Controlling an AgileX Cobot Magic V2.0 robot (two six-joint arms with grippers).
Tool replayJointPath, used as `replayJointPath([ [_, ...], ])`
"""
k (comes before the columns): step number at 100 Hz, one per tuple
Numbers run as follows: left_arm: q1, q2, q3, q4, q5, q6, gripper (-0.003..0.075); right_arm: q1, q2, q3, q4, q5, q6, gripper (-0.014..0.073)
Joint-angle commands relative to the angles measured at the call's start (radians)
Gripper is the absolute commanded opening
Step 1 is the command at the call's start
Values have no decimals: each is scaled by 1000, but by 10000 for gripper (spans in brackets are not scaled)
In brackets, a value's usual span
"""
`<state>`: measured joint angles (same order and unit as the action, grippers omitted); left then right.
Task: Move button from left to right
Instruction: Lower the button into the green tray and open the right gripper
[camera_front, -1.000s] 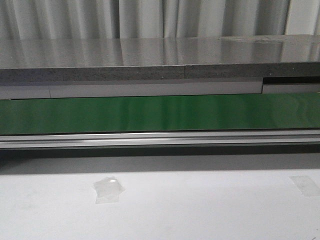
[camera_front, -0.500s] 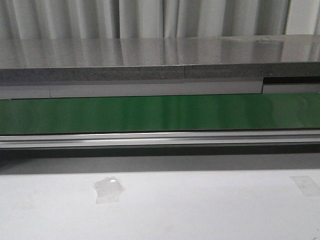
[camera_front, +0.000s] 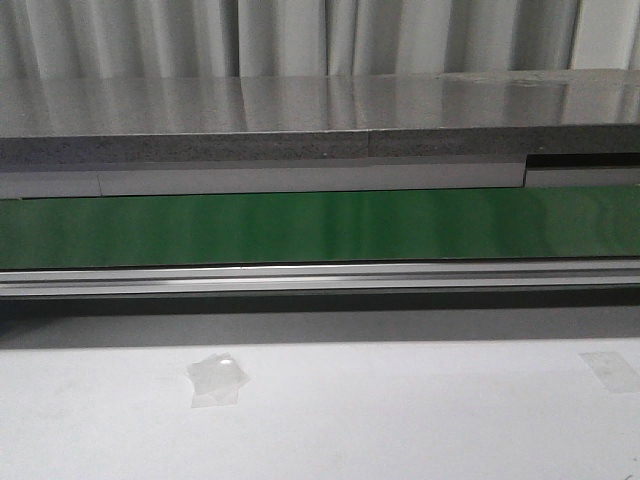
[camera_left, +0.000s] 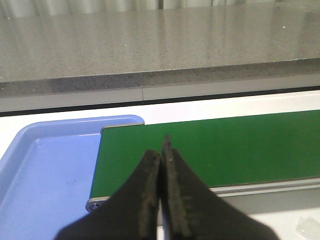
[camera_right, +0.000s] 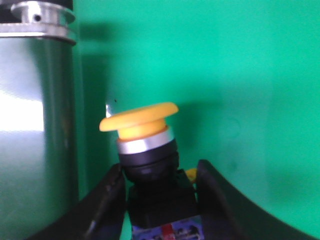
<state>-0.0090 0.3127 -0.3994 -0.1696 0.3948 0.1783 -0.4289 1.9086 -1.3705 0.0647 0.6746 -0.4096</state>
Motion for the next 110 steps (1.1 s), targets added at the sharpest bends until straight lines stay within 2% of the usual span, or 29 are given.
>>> replayJointPath([
  [1, -6, 7, -27, -17, -80, 0, -20, -6, -43, -36, -6, -42, -4, 253],
  [9, -6, 7, -27, -17, -80, 0, -20, -6, -36, -36, -6, -39, -4, 285],
  [28, -6, 7, -27, -17, -80, 0, -20, -6, -27, -36, 0, -30, -4, 447],
  [37, -6, 7, -27, -17, -80, 0, -20, -6, -27, -36, 0, -30, -4, 482],
  [65, -6, 7, -27, -17, -80, 0, -20, -6, -47, -41, 0, -34, -1, 483],
  [79, -6, 7, -27, -17, -80, 0, -20, -6, -80, -87, 5, -20, 56, 483],
  [98, -6, 7, -27, -17, -80, 0, -20, 26, -151, -130, 123, -35, 82, 482],
  [110, -6, 7, -27, -17, -80, 0, -20, 80, -198, -130, 134, -69, 79, 482],
])
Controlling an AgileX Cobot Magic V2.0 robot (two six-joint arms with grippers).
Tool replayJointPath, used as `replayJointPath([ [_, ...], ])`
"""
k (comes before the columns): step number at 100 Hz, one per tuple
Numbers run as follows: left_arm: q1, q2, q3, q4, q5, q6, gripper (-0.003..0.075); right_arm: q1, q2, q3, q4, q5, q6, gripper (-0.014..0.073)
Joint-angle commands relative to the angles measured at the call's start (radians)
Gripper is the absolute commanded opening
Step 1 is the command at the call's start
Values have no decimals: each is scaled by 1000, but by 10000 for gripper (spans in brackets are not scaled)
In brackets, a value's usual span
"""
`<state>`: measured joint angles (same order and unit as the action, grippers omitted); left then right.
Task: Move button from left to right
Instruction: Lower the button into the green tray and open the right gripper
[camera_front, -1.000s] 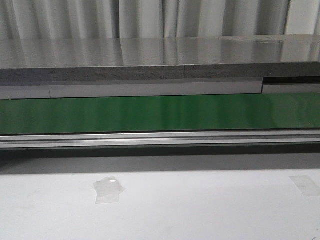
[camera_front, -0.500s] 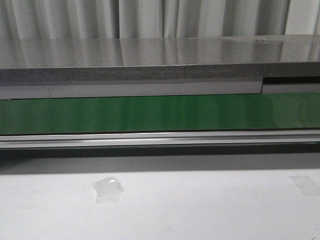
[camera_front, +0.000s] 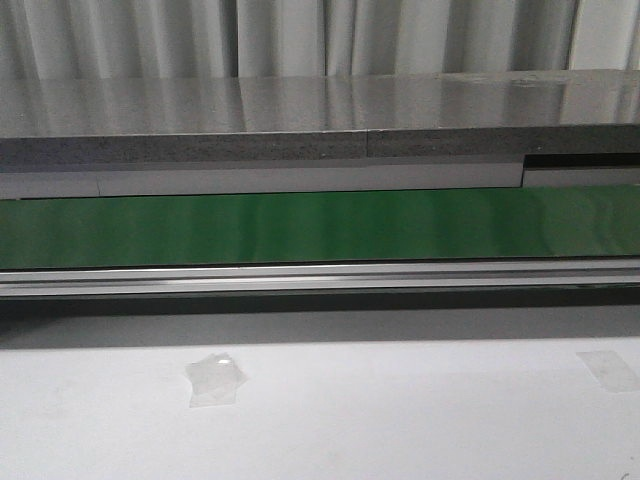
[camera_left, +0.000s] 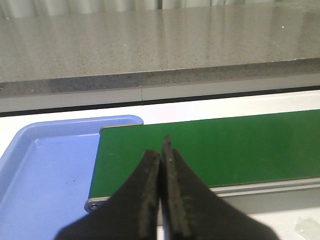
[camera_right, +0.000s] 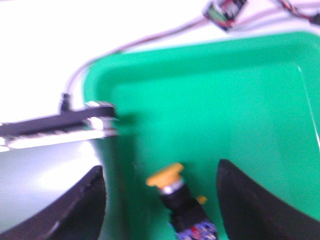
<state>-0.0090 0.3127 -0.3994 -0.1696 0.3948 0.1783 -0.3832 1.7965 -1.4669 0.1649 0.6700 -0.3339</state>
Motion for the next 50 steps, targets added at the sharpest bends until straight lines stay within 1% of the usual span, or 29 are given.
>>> replayJointPath([
  [1, -6, 7, -27, -17, -80, 0, -20, 41, -90, -34, 34, -66, 3, 482],
  [31, -6, 7, -27, -17, -80, 0, -20, 197, -192, -18, 35, -122, 3, 482],
  [50, -6, 7, -27, -17, -80, 0, -20, 288, -306, 97, 48, -238, 3, 482],
])
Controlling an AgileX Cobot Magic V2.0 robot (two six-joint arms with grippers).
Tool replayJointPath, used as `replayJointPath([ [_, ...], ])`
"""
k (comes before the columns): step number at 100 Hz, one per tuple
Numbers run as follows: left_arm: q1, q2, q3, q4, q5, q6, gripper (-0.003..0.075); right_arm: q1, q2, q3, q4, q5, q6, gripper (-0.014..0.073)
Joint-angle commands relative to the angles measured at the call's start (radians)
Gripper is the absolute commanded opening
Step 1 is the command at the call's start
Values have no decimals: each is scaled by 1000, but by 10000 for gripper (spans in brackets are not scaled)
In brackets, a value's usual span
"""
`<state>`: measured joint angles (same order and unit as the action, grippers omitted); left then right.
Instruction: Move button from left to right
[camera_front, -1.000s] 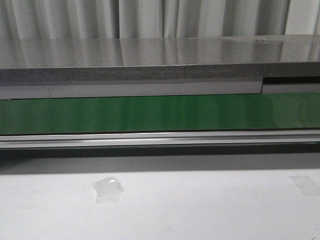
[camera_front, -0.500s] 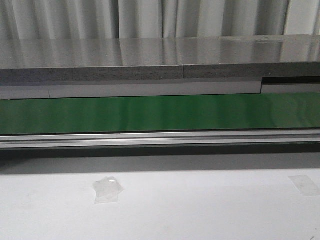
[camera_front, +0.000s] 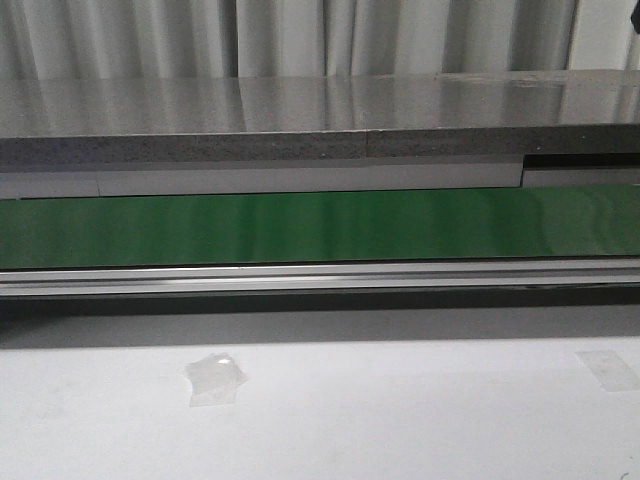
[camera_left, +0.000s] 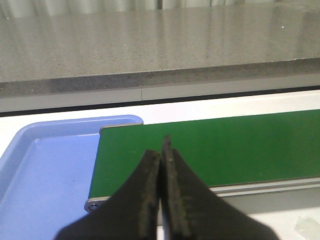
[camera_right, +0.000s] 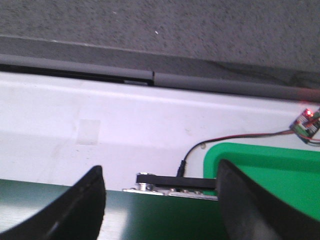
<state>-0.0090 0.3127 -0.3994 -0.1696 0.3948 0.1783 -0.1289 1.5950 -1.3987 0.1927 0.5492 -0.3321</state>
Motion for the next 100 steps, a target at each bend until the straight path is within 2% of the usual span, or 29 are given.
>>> replayJointPath([
  [1, -6, 7, -27, -17, -80, 0, -20, 36, -110, 34, 20, -127, 1, 482],
  [43, -6, 7, -27, -17, -80, 0, -20, 156, -524, 519, 18, -426, 1, 482],
  [79, -6, 7, -27, -17, -80, 0, -20, 207, -866, 824, -1, -495, 0, 482],
  [100, -6, 7, -27, -17, -80, 0, -20, 207, -1063, 913, 0, -474, 0, 482],
])
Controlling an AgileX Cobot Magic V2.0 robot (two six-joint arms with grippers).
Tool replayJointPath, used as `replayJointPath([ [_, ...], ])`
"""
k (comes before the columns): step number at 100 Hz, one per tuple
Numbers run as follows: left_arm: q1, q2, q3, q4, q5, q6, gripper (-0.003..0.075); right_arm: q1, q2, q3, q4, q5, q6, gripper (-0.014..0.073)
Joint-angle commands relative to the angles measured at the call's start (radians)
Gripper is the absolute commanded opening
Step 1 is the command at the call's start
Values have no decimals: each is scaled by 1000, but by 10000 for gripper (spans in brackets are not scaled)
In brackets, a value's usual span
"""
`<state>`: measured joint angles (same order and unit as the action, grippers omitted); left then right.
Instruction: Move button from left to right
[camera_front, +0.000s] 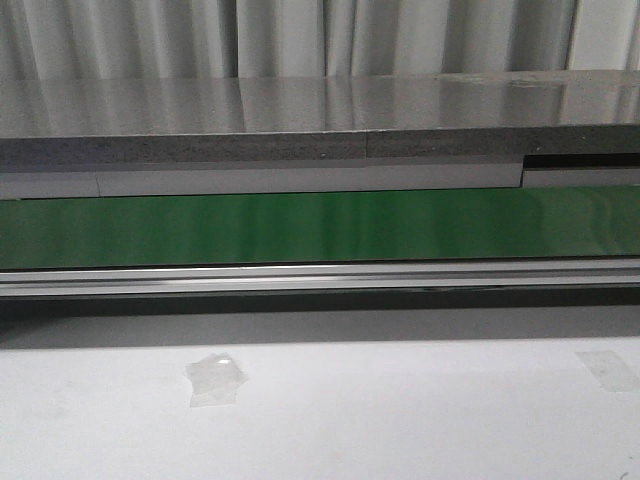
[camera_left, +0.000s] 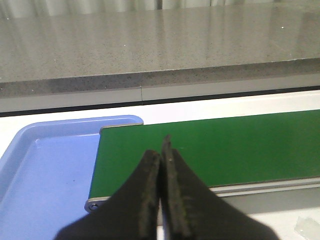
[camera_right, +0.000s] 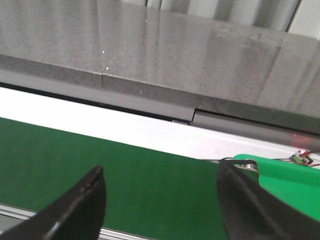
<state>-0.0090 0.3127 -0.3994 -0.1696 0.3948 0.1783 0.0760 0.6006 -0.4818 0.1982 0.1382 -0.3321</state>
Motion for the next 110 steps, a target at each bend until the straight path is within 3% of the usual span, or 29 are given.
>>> replayJointPath([
  [1, -6, 7, -27, -17, -80, 0, -20, 2, -75, -2, -5, -59, 0, 482],
  [23, -6, 7, -27, -17, -80, 0, -20, 2, -214, 29, -5, 38, 0, 482],
  [52, -6, 7, -27, -17, -80, 0, -20, 2, -229, 34, -5, 62, 0, 455],
  [62, -6, 7, -27, -17, -80, 0, -20, 2, -229, 34, -5, 62, 0, 369],
  [90, -6, 7, -27, -17, -80, 0, -20, 2, -229, 34, -5, 65, 0, -69],
  [110, -6, 7, -27, -17, -80, 0, -20, 2, -229, 34, -5, 65, 0, -68],
])
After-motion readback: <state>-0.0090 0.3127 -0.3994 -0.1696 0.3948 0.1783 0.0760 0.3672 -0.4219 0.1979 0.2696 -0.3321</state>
